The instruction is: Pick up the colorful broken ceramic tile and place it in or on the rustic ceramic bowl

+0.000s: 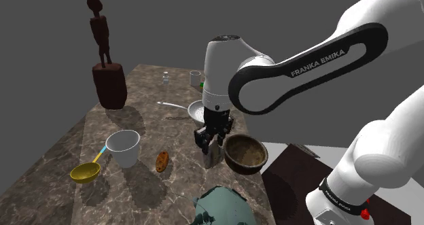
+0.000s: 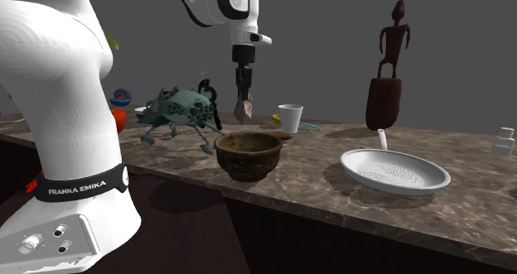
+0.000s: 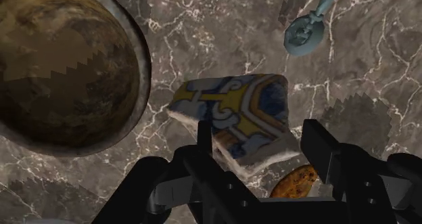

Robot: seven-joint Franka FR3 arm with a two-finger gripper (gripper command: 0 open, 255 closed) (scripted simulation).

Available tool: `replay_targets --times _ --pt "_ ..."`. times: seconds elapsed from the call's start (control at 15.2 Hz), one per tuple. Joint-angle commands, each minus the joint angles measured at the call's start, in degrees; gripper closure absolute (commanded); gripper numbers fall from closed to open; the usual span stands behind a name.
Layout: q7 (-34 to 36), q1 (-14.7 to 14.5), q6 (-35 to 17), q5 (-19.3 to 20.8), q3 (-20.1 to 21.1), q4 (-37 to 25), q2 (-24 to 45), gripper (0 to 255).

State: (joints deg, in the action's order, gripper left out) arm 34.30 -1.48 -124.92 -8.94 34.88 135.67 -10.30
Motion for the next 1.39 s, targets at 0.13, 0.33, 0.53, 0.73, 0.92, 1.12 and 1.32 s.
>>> replay_targets --times 0.13,0.33,0.53,0.73,0.92,1.12,1.32 --pt "-7.0 -0.7 1.4 -4.6 -4.0 7.7 -9.3 255" --pt "-11.6 -1.2 3.1 -6.3 -7.5 12.8 -15.8 255" --pt "-15.7 -1.5 5.1 -6.7 -11.1 17.5 -22.2 255" --pt "-19.5 -1.2 7.6 -6.0 -14.9 21.7 -28.4 255" --pt "-20.5 -1.1 6.4 -5.9 -15.5 23.8 -29.2 255" --pt "-20.6 -1.1 3.5 -6.3 -14.9 25.3 -27.7 255" --pt "-20.7 -1.2 0.4 -6.8 -14.3 26.7 -26.0 255"
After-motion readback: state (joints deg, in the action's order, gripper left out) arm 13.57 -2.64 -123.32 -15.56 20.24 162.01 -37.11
